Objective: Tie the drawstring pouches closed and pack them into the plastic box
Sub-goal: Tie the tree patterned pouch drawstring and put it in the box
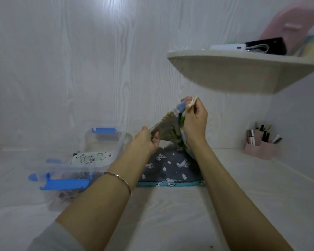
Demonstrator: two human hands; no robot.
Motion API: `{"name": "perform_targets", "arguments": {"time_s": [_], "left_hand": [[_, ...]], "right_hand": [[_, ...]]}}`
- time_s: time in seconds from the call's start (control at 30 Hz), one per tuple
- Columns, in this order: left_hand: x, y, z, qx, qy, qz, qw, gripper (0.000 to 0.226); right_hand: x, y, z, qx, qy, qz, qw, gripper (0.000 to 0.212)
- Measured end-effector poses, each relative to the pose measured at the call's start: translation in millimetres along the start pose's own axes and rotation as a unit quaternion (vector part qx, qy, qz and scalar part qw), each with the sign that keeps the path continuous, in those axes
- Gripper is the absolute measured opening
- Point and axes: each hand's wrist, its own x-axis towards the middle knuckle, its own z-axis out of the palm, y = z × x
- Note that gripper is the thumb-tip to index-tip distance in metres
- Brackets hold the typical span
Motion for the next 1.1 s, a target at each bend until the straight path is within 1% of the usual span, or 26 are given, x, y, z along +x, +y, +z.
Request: {"name": "perform_targets", "arguments": {"time_s": [0.13, 0.27, 0.37, 0.4, 0.47, 0.53, 0.6, 0.63, 0.7, 0.73, 0.87, 0.9, 0.93, 0.97, 1.0, 1.03, 1.07, 1.1], "left_hand": [[-10, 9, 13, 0.014, 0.012, 0.105, 0.994, 0.022], [-46, 30, 34, 0.025, -0.012, 0.250, 0.968, 0.037], [-78, 48, 46, 0.045, -0.044, 0.306, 0.950, 0.047], [-85, 53, 48, 0.072, -0.043, 0.326, 0.942, 0.050], [-94, 60, 45, 0.132, -0.018, 0.379, 0.916, 0.052], [-96, 63, 39, 0.158, 0.008, 0.423, 0.892, 0.054], [-93, 62, 30, 0.152, 0.043, 0.441, 0.883, 0.056], [-93, 61, 26, 0.140, 0.065, 0.440, 0.885, 0.056], [-89, 60, 17, 0.102, 0.099, 0.425, 0.894, 0.057], [-88, 61, 13, 0.078, 0.109, 0.421, 0.897, 0.058], [-88, 70, 1, 0.006, 0.143, 0.422, 0.895, 0.057], [-88, 73, 0, -0.025, 0.138, 0.414, 0.900, 0.054], [-89, 76, -1, -0.066, 0.119, 0.394, 0.909, 0.051], [-88, 81, -1, -0.093, 0.103, 0.373, 0.917, 0.047], [-85, 88, -4, -0.069, 0.122, 0.359, 0.923, 0.044], [-84, 96, -9, -0.019, 0.160, 0.350, 0.923, 0.046], [-81, 104, -15, 0.026, 0.199, 0.352, 0.914, 0.049], [-80, 111, -21, 0.046, 0.207, 0.355, 0.910, 0.048]], "right_hand": [[20, -29, -10, 0.011, 0.037, -0.033, 0.999, 0.027], [33, -60, -16, 0.041, 0.068, -0.027, 0.996, 0.031], [46, -73, -21, 0.080, 0.088, -0.007, 0.993, 0.040], [50, -74, -23, 0.098, 0.095, 0.005, 0.991, 0.039], [52, -73, -27, 0.154, 0.105, 0.039, 0.982, 0.034], [48, -67, -31, 0.176, 0.117, 0.076, 0.974, 0.031], [42, -56, -34, 0.194, 0.111, 0.134, 0.965, 0.028], [38, -51, -37, 0.223, 0.091, 0.169, 0.956, 0.027], [32, -40, -41, 0.318, 0.052, 0.227, 0.919, 0.030], [30, -34, -44, 0.362, 0.051, 0.245, 0.898, 0.032], [19, -8, -55, 0.441, 0.095, 0.270, 0.851, 0.036], [17, -1, -57, 0.409, 0.092, 0.278, 0.864, 0.035], [15, 6, -58, 0.339, 0.082, 0.272, 0.897, 0.034], [13, 13, -60, 0.220, 0.074, 0.248, 0.941, 0.032], [11, 24, -63, 0.083, 0.059, 0.207, 0.973, 0.030], [7, 32, -69, -0.048, 0.041, 0.157, 0.986, 0.029], [3, 40, -76, -0.152, 0.030, 0.113, 0.981, 0.030], [0, 47, -83, -0.207, 0.032, 0.096, 0.973, 0.030]]}}
